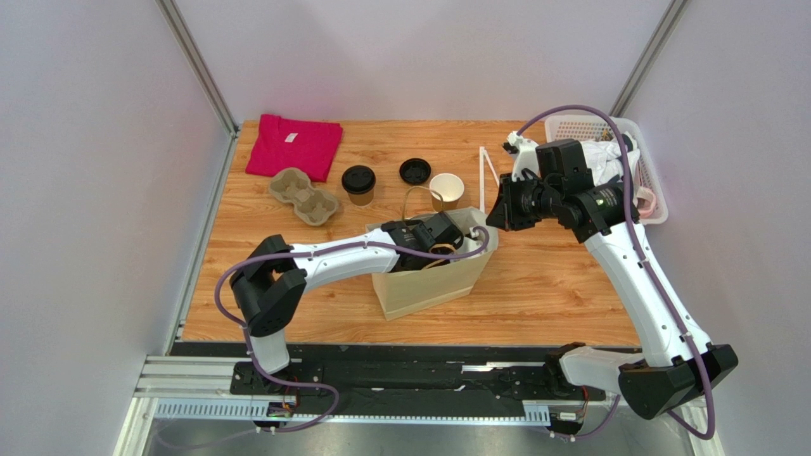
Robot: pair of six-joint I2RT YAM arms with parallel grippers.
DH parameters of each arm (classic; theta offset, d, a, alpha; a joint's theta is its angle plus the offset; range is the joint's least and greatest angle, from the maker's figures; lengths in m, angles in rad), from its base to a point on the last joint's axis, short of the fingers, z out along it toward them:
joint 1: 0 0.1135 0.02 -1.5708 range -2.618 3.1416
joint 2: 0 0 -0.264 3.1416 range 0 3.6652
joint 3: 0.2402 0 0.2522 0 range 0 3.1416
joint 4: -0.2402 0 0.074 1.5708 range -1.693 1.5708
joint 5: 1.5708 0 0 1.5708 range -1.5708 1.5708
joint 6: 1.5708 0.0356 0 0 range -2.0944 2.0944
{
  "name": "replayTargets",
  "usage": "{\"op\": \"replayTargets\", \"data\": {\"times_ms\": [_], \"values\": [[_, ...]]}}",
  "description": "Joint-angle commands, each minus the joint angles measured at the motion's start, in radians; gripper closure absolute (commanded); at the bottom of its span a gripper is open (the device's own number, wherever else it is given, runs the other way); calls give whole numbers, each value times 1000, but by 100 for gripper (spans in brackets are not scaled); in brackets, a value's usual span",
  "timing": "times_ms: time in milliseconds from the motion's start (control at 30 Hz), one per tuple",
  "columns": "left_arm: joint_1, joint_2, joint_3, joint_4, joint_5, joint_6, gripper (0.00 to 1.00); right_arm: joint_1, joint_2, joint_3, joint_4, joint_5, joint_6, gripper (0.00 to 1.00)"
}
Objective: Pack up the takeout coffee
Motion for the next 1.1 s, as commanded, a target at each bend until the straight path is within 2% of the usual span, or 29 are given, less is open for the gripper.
{"op": "replayTargets", "data": {"times_ms": [0, 200, 500, 633, 800, 1067], "values": [[2, -109, 69, -100, 23, 17, 42, 1, -33, 12, 68, 10, -7, 100], [2, -157, 201, -117, 46, -19, 38, 1, -36, -2, 64, 4, -24, 100], [14, -209, 298, -131, 41, -62, 34, 1, -37, 4, 57, 14, -51, 100], [37, -292, 286, -82, 93, -85, 33, -1, -37, 9, 54, 19, -68, 100], [51, -412, 234, 3, 113, -102, 22, 1, -45, 13, 58, 2, -107, 100], [91, -482, 238, 24, 106, -133, 19, 1, -48, 7, 63, -32, -140, 100]]}}
